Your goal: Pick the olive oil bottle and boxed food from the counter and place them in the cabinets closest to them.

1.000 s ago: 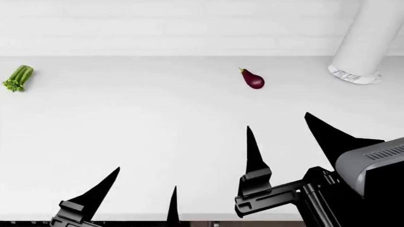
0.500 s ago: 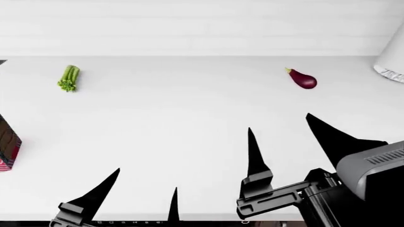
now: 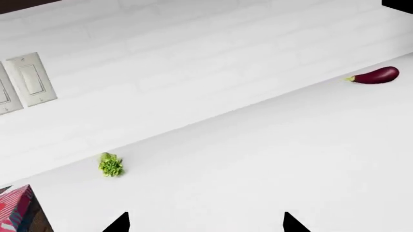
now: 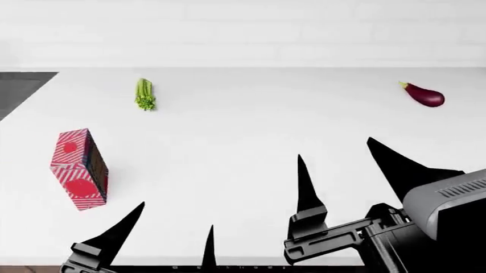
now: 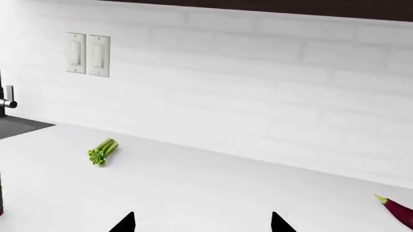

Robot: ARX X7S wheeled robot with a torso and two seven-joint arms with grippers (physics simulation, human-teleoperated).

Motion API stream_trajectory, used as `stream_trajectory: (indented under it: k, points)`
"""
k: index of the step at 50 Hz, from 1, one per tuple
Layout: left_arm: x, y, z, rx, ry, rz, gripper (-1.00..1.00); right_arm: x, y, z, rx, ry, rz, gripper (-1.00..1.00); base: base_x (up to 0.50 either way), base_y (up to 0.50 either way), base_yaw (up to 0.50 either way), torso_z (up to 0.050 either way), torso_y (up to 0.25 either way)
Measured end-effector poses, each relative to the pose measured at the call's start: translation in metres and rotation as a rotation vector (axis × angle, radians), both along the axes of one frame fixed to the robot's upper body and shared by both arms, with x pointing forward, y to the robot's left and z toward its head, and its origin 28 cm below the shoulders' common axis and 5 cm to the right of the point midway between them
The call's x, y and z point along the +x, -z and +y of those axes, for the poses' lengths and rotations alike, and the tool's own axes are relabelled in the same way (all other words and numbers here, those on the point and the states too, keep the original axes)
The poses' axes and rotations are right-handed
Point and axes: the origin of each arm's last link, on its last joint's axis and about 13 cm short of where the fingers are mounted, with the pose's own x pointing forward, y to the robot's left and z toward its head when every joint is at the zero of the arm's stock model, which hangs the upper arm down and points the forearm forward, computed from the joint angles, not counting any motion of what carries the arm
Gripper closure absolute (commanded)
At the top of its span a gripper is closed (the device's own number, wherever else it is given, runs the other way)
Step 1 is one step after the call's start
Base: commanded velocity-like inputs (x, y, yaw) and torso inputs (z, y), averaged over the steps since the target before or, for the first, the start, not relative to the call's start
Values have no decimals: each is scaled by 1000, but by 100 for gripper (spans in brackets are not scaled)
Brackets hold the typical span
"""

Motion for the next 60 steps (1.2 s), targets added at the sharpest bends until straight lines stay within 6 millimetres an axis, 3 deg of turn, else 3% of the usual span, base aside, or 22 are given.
stream_trajectory:
  k: [52, 60]
  points:
    - [2, -1, 3, -6, -12, 4, -100, -1, 4, 3, 18, 3, 30, -100, 0, 500, 0, 0, 0]
    - [3, -1, 3, -3, -13, 3, -100, -2, 5, 4, 32, -8, 42, -100, 0, 0, 0, 0, 0]
